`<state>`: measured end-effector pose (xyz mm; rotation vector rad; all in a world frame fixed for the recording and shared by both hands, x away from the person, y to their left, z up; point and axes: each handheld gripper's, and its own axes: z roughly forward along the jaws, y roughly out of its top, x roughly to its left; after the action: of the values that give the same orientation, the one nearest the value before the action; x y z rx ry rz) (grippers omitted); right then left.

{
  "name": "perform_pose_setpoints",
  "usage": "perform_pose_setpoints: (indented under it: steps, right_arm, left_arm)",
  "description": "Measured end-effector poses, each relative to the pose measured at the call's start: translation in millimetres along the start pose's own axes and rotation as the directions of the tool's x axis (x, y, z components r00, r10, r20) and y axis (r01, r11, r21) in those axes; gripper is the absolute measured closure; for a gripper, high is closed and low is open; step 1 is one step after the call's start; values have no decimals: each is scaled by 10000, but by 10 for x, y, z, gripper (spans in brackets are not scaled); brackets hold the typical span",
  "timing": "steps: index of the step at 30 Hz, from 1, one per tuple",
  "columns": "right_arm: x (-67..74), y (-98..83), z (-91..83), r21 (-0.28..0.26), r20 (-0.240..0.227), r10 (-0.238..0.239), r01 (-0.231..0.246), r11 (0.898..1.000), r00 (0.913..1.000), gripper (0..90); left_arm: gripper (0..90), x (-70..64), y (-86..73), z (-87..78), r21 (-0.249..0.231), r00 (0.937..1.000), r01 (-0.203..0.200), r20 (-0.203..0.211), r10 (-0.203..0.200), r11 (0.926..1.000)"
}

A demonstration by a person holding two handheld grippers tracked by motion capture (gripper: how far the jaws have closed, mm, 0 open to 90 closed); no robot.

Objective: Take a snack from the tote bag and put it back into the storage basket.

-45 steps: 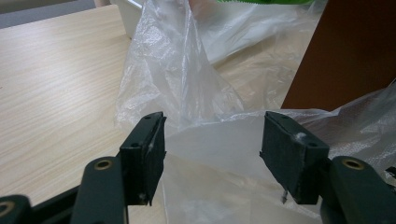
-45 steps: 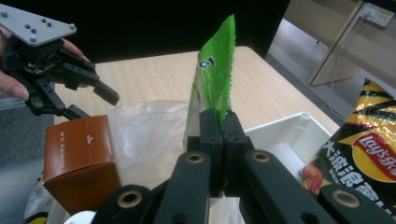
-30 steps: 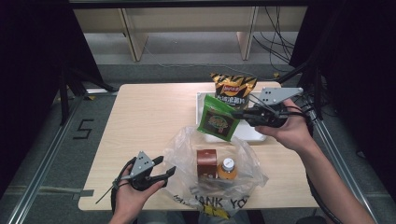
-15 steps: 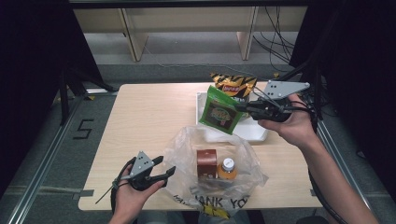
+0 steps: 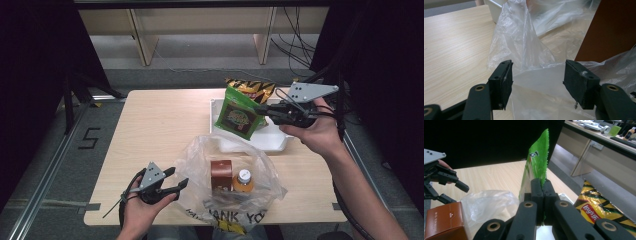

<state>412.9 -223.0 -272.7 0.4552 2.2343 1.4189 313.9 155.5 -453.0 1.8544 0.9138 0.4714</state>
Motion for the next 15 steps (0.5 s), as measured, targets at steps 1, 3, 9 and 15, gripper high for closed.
perform_pose_setpoints:
  steps: [1,3,9,15]
  right_arm:
    - [-9,5,-12,61,-76,22,-21,10000,10000,900]
    - [-20,13,-32,51,-27,85,-85,10000,10000,900]
    - [-67,41,-82,-101,335,-90,93,9999,9994,900]
    - [-62,48,-84,103,287,244,-247,9996,9993,900]
  left_arm:
    - [396,-2,-1,1,-4,10000,10,4,-10,10000]
    - [396,-3,0,1,-2,10000,15,2,-15,10000]
    - [396,-6,-2,3,-21,10000,89,-10,-89,10000]
    - [396,-1,7,-15,2,9999,-63,-95,63,10000]
